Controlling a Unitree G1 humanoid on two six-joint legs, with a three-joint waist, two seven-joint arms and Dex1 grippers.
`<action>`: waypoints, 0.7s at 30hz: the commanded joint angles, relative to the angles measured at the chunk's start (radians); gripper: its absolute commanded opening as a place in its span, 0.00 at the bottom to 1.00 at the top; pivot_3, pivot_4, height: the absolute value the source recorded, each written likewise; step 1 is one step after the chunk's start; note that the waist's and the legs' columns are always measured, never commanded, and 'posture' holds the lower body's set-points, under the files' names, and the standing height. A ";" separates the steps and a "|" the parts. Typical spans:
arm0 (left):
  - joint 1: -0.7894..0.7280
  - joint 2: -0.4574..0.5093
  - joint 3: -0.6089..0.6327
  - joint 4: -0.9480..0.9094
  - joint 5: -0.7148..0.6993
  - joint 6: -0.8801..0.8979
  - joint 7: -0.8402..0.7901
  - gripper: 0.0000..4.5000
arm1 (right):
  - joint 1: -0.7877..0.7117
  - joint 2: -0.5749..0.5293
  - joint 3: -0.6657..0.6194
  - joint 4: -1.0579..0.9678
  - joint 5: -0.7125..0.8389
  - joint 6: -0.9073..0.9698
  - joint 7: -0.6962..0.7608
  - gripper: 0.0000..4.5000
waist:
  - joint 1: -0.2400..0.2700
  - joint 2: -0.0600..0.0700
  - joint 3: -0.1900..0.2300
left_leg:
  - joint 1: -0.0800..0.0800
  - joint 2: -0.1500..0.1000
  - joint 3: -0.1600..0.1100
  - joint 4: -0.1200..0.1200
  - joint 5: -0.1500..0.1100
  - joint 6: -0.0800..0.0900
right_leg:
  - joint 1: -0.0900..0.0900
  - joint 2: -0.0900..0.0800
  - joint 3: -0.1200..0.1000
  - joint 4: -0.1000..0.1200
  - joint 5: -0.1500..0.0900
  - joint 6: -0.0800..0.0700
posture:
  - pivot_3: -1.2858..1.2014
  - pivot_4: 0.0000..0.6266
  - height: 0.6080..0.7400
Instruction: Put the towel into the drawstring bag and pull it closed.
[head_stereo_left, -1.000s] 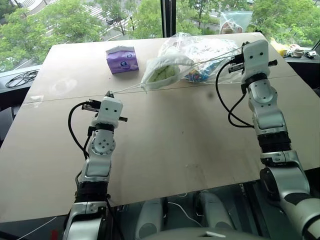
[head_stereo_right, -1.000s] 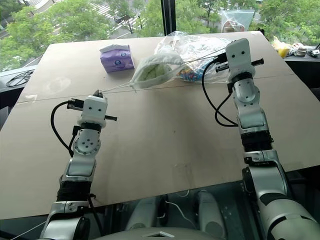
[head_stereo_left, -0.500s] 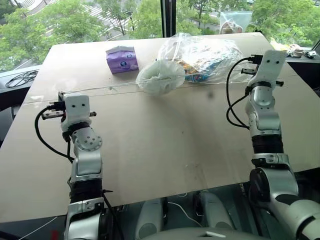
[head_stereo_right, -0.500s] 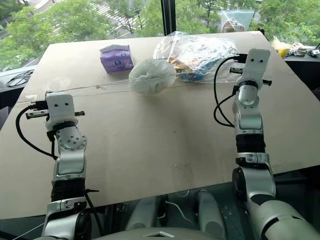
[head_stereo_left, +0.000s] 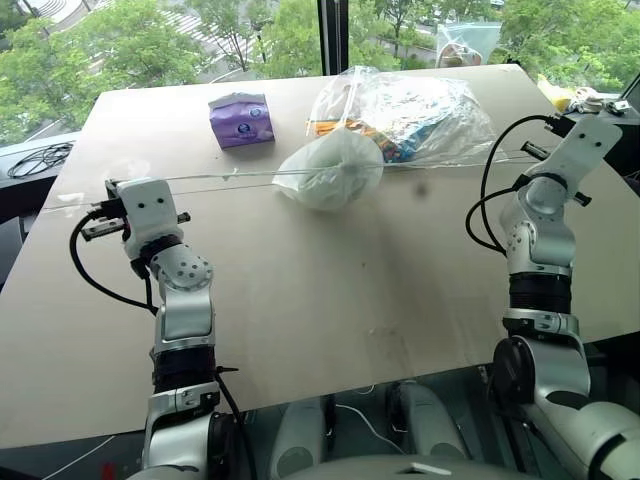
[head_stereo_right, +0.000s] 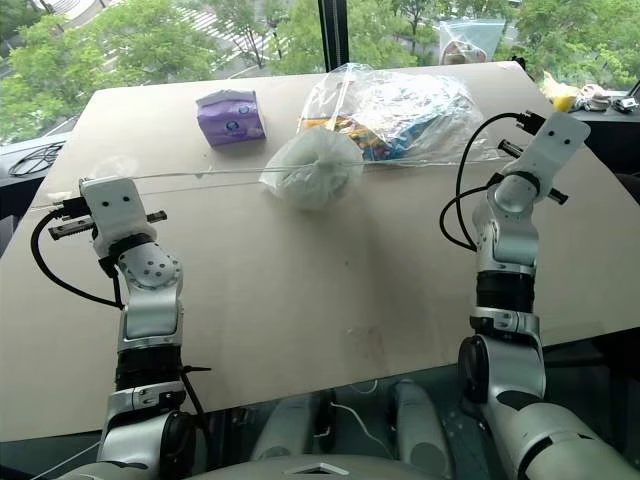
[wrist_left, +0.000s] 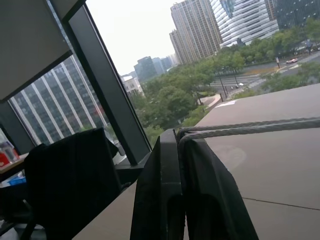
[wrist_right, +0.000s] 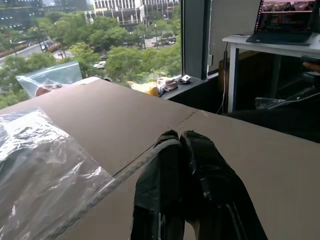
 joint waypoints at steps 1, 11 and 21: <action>0.005 0.046 0.103 0.002 -0.006 0.007 0.064 0.01 | 0.010 -0.050 -0.088 -0.041 -0.001 -0.027 -0.027 0.00 | 0.000 0.000 0.000 | 0.000 0.000 0.000 0.000 0.000 0.000 | 0.000 0.000 0.000 0.000 0.000 0.000 | 0.52 0.24 1.00; -0.011 0.108 -0.284 0.077 -0.304 -0.138 -0.820 0.19 | 0.184 -0.282 0.407 -0.206 0.230 0.079 1.194 0.20 | 0.007 0.000 -0.001 | 0.000 -0.001 -0.001 0.000 0.000 0.000 | 0.001 0.001 -0.001 -0.001 0.000 0.000 | 0.52 0.24 1.00; 0.259 0.324 -0.236 -0.003 -0.521 -0.004 -1.244 0.68 | 0.351 -0.602 0.382 -0.112 0.229 0.022 1.543 0.53 | -0.007 0.002 -0.002 | 0.005 0.003 0.003 0.001 -0.003 0.000 | 0.001 -0.001 0.003 -0.002 -0.005 0.000 | 0.52 0.24 1.00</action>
